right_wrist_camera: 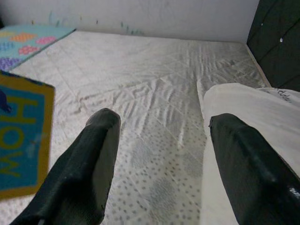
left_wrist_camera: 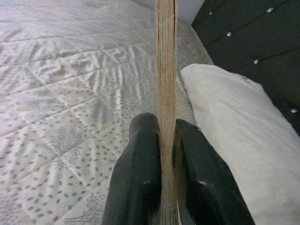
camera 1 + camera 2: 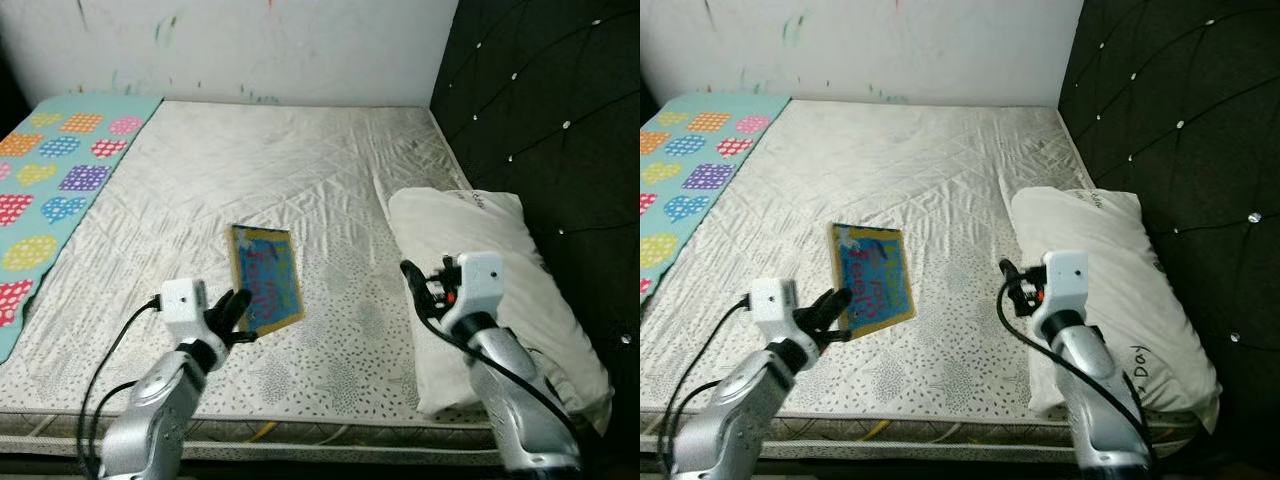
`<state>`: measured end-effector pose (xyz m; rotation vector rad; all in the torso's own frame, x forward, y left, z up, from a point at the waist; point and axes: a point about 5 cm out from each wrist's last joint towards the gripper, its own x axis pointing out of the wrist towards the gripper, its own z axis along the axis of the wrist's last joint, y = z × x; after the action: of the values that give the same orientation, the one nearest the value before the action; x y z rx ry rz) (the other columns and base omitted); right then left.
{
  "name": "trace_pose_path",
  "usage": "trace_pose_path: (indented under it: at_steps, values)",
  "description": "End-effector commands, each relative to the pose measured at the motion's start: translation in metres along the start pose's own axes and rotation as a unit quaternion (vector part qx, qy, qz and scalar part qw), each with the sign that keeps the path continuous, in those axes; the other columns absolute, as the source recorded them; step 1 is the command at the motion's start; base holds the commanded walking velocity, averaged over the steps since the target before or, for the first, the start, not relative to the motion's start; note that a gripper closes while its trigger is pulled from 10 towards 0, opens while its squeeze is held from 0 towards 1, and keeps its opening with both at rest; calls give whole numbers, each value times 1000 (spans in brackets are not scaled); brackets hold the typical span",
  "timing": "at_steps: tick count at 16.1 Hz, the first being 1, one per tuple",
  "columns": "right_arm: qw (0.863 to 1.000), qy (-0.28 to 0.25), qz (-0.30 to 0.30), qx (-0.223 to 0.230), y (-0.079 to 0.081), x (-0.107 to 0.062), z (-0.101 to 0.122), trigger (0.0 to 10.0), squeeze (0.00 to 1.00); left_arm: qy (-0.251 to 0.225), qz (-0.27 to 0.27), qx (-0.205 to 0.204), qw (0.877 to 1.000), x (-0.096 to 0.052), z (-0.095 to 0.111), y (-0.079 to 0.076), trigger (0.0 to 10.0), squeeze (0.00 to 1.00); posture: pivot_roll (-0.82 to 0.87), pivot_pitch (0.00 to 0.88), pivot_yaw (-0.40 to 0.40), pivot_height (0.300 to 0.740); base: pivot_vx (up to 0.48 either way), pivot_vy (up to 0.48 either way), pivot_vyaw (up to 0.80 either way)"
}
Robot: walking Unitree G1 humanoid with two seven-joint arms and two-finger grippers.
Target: Clean up the room
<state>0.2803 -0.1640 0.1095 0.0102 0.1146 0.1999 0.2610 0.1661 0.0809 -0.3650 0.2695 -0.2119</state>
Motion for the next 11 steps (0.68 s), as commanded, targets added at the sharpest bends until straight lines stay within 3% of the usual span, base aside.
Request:
trace_pose_path:
  at_steps: [1,6,11]
  values:
    - [1000,0,-1,-4,-3,-3,3,10000,0,-23,10,9,1000,-4,12,4,10000,0,-160,58,-19,740,0,0,0]
    - [999,42,26,-10,-10,-23,-6,10000,0,-17,29,12,999,-16,8,10,10000,0,-160,97,-30,740,0,0,0]
    - [998,50,35,-10,-8,-25,-8,10000,0,-15,32,9,999,-17,7,9,10000,0,-157,104,-32,740,0,0,0]
